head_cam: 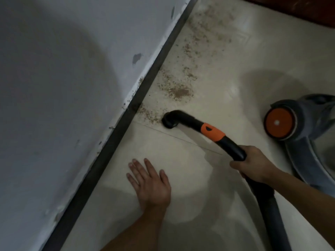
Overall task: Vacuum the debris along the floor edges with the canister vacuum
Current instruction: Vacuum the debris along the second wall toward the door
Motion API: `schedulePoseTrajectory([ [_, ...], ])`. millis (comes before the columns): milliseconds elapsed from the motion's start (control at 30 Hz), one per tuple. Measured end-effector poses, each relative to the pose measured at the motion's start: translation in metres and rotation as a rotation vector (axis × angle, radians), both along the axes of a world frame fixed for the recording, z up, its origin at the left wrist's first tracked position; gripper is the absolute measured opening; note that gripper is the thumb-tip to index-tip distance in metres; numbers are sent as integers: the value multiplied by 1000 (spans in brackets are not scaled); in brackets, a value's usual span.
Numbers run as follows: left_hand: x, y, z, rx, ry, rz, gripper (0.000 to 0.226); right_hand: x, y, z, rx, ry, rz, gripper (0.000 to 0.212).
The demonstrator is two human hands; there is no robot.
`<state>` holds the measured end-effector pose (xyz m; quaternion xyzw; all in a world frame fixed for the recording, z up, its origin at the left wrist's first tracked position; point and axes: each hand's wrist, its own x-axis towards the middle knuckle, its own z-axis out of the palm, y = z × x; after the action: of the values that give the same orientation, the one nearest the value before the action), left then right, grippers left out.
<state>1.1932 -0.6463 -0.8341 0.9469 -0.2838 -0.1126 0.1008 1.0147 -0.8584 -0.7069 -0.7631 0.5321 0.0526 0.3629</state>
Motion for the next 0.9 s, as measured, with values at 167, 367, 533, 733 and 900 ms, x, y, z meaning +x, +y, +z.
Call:
schedulePoseTrajectory([
  [167,0,0,-2,-32,3,-11,67,14,-19,12,-148,54,-3,19],
  [367,0,1,-6,-48,-20,-2,66,4,8,-7,-87,-7,118,17],
  [533,1,0,-4,-37,-22,6,68,-5,19,-22,-119,-37,82,23],
  [733,-2,1,-3,-41,-48,5,67,21,11,-32,10,-187,-27,16],
  [900,-2,-1,-1,-7,-72,3,66,26,13,-39,-62,-138,100,20],
])
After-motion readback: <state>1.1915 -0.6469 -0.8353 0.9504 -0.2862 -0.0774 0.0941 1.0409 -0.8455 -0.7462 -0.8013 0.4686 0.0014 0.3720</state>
